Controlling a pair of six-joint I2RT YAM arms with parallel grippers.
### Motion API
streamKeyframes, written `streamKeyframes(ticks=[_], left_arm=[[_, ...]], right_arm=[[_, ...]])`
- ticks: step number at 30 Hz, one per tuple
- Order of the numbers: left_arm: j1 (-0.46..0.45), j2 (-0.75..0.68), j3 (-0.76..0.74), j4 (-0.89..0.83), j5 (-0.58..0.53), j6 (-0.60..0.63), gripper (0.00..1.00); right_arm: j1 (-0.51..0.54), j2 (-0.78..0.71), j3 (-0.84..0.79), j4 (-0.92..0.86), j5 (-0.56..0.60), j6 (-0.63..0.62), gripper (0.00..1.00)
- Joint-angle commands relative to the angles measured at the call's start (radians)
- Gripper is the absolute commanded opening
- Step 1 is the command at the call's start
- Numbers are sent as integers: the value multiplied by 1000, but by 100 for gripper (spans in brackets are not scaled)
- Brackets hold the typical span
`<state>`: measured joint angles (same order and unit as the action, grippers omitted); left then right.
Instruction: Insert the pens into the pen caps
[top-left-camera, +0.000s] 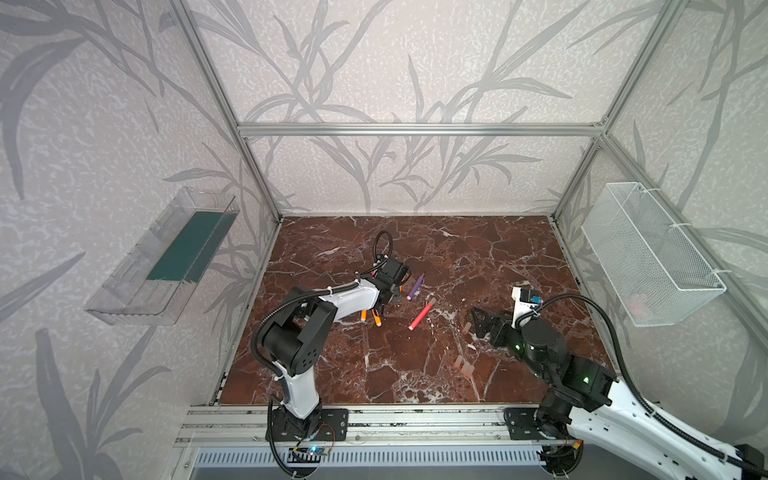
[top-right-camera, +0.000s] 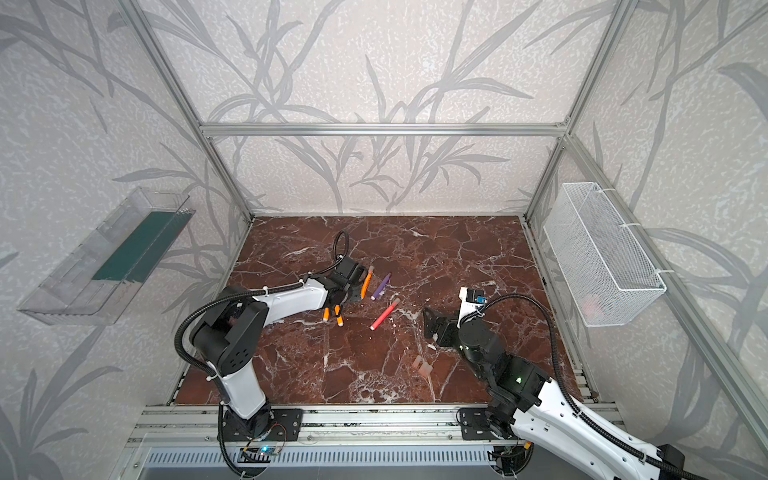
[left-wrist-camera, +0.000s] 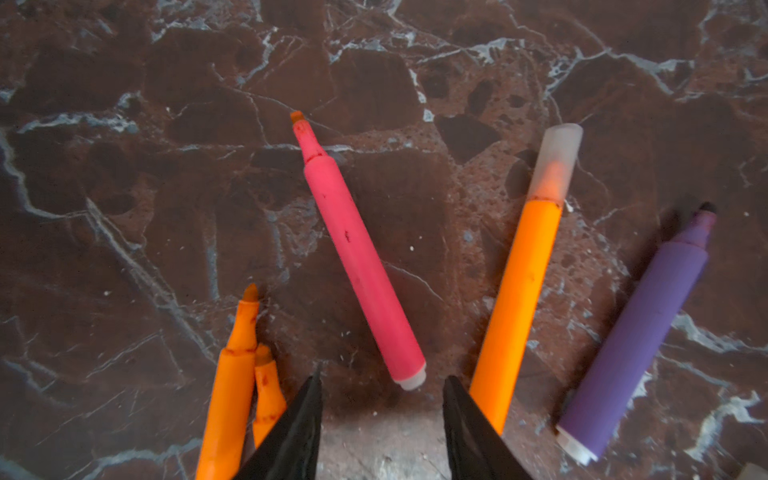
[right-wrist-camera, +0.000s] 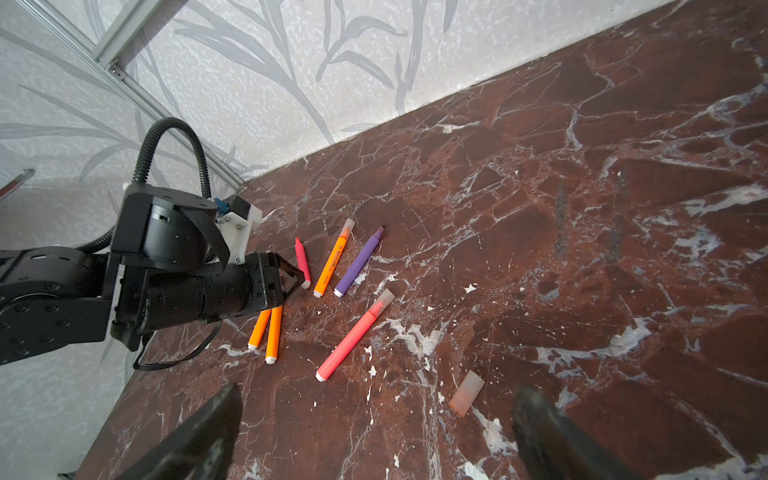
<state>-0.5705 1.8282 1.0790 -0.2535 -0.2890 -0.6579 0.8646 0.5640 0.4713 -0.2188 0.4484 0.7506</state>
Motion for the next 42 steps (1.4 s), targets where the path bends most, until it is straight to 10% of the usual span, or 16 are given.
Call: streamKeyframes(ticks=[1, 14, 24, 33, 42], left_arm=[[6, 29, 39, -3, -5, -31, 54], [27, 111, 110, -63, -1, -40, 53], [40, 141, 120, -67, 10, -30, 23], [45, 112, 99, -29, 66, 33, 0], [53, -130, -2, 32, 67, 137, 0]], right_arm=[[-4, 38, -23, 81, 127, 55, 99], [-4, 254, 88, 107, 192, 107, 99], [-4, 372, 81, 213, 241, 151, 98], [-4, 905, 246, 508, 478, 268, 96], [14, 1327, 529, 813, 558, 34, 100]])
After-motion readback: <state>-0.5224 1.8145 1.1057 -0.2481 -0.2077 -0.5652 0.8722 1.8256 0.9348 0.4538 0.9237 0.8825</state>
